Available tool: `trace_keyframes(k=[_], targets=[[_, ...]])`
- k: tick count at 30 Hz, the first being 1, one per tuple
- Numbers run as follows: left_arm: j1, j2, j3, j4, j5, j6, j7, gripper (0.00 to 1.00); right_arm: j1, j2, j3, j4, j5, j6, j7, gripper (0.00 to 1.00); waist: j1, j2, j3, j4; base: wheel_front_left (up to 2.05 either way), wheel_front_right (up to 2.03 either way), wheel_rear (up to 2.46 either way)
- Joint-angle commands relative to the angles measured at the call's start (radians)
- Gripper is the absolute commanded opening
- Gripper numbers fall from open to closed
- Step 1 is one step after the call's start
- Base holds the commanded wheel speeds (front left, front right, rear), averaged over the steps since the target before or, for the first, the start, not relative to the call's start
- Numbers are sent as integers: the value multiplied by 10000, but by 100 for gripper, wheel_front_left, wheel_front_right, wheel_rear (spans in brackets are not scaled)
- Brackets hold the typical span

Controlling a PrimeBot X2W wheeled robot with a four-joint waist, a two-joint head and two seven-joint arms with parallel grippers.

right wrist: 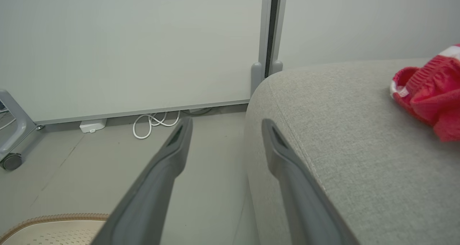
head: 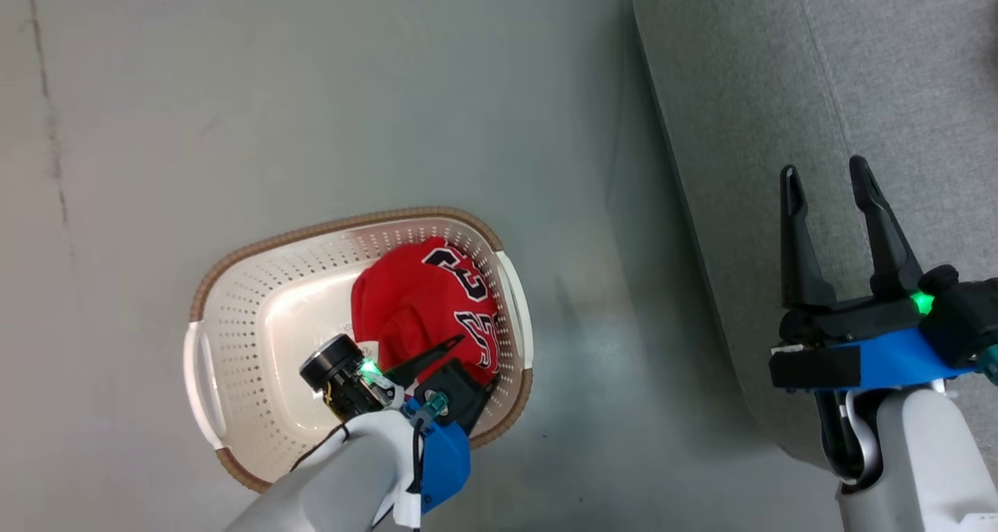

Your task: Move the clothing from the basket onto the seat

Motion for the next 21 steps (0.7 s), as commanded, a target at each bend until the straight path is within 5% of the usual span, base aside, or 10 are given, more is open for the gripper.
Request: trace_keyframes(k=[1,21], targets=[[-340,-14,-191,412,-137,-9,-48,100,-264,7,31,-88,19,1,-34,100,-2,0,429,-172,0,0,0],[-1862,-188,-1366,2669,-1113,-10,71,100,-1049,8,-9,-355,89,1,-34,100,-2,0,2145,-555,0,0,0]])
